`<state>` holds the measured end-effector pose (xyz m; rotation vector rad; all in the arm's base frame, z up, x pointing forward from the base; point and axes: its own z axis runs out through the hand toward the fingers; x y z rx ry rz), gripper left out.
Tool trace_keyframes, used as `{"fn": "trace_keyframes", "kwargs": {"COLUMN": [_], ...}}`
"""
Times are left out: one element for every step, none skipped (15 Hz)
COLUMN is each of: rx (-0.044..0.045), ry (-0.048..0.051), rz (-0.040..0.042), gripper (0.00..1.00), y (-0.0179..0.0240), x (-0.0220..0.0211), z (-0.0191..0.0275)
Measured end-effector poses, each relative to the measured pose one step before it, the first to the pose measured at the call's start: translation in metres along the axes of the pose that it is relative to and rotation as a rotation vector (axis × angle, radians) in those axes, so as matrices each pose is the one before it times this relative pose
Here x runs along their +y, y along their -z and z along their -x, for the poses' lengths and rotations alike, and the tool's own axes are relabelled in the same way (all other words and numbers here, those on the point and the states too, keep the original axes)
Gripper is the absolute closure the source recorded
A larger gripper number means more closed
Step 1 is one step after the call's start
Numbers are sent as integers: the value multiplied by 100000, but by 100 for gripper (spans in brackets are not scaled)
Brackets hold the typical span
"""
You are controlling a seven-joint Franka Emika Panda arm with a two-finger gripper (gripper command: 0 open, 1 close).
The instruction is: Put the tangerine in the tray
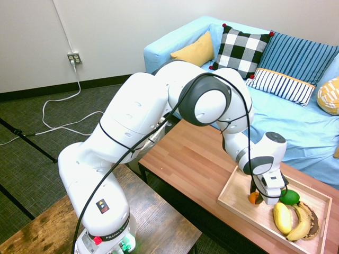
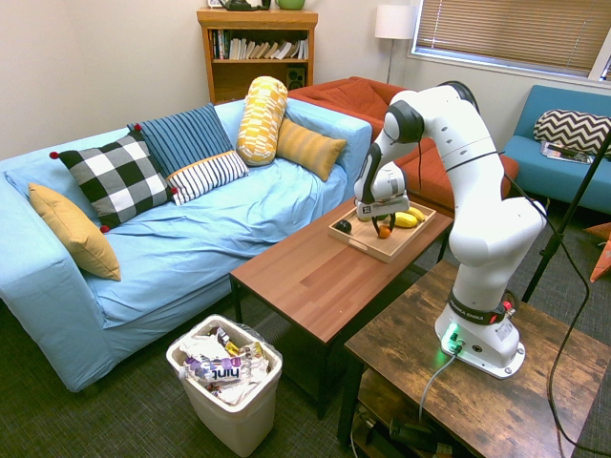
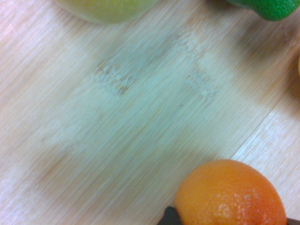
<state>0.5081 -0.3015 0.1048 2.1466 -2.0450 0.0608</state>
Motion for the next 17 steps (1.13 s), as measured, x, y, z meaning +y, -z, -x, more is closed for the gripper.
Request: {"fn": "trace_keyframes", "kwargs": {"rx": [-283,-326,-269,-114,-260,-174,-48,253,703,590,784,1623,966,-16,-176,77,12], "ry": [613,406,165,165,93,218,-80,-176,4,-23,68,-361,-678,-404,53,851,939], "rz": [-184,-156,-137,-85,-186,-266,-517,-957,-1221,-1015,-893,-1846,-2024,-1572,-1239,-892,-497], "gripper": [0,0,0,0,0,0,0,0,0,0,0,0,0,0,0,0,0], "y": [-22,-9,-18,-78,-157,-77,29,75,125,144,539,1785,2682,2692,2380,1703,1129], "x": [9,3,31,12,17,5,-20,-38,-90,-42,42,85,116,173,148,40,-12], "z": [-71,-74,-75,-120,-116,-89,-75,-116,-126,-129,-454,-1302,-1529,-1029,-424,10,231]}}
